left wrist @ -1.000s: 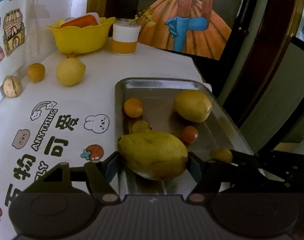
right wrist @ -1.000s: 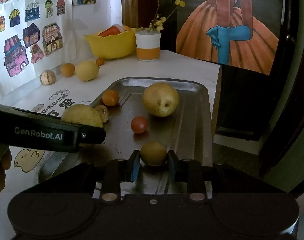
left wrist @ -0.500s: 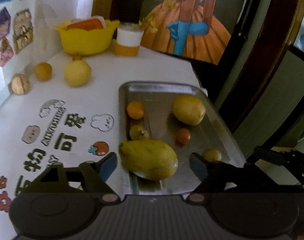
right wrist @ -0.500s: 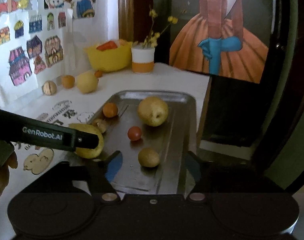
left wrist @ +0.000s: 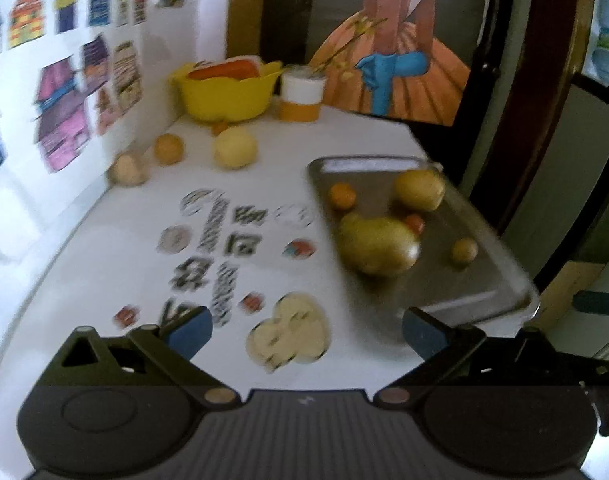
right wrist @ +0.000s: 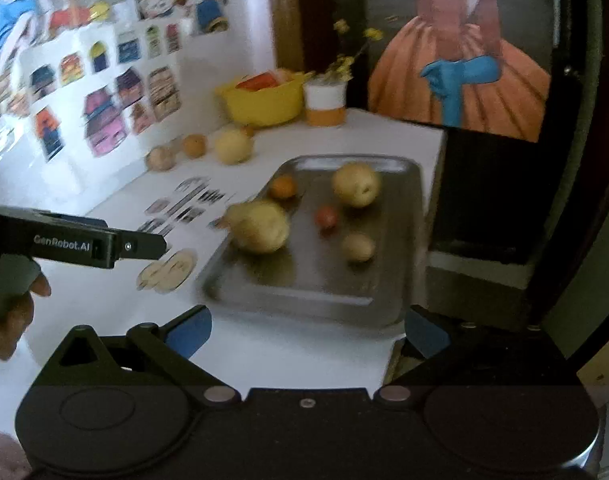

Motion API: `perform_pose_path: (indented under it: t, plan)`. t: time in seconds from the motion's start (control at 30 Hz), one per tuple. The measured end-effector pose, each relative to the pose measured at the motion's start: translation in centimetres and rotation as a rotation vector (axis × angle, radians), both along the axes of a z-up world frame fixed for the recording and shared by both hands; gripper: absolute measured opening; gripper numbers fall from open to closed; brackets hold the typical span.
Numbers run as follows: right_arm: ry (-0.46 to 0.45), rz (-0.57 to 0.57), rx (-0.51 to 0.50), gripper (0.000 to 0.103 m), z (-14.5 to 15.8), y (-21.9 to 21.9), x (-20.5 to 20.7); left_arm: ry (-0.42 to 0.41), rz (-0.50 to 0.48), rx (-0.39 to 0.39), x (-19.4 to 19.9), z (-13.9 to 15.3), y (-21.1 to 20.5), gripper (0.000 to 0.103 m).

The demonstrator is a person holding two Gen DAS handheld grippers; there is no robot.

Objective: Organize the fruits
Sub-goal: 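Lift both tools off the tray back toward the remaining fruits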

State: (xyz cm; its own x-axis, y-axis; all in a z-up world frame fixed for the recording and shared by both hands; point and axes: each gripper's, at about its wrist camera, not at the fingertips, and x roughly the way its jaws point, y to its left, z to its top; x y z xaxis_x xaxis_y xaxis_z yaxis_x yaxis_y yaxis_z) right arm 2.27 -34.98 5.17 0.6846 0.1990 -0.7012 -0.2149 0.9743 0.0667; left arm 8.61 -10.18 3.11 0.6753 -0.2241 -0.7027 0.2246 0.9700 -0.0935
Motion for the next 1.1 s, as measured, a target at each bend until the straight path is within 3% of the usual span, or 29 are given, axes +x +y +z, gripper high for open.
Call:
perform_pose_path:
  t: [0.37, 0.67, 0.87, 1.1]
  plan:
    - [0.05, 0.132, -0.023, 0.102, 0.0, 6.3, -0.5, 0.039, 0.154, 0.026, -2.9, -0.1, 7.5, 0.103]
    - [-0.064, 0.26, 0.078, 0.102, 5.8, 10.7, 3.7, -0.022, 0.238, 0.039, 0.8, 2.8, 11.4, 0.103]
    - [-0.106, 0.258, 0.081, 0.102, 7.7, 11.9, 9.2, -0.057, 0.283, -0.009, 4.7, 2.1, 11.2, 0.103]
    - [-0.07, 0.203, 0.097, 0.102, 5.6, 12.0, 19.5, -0.048, 0.313, -0.031, 11.8, -1.4, 10.1, 0.103]
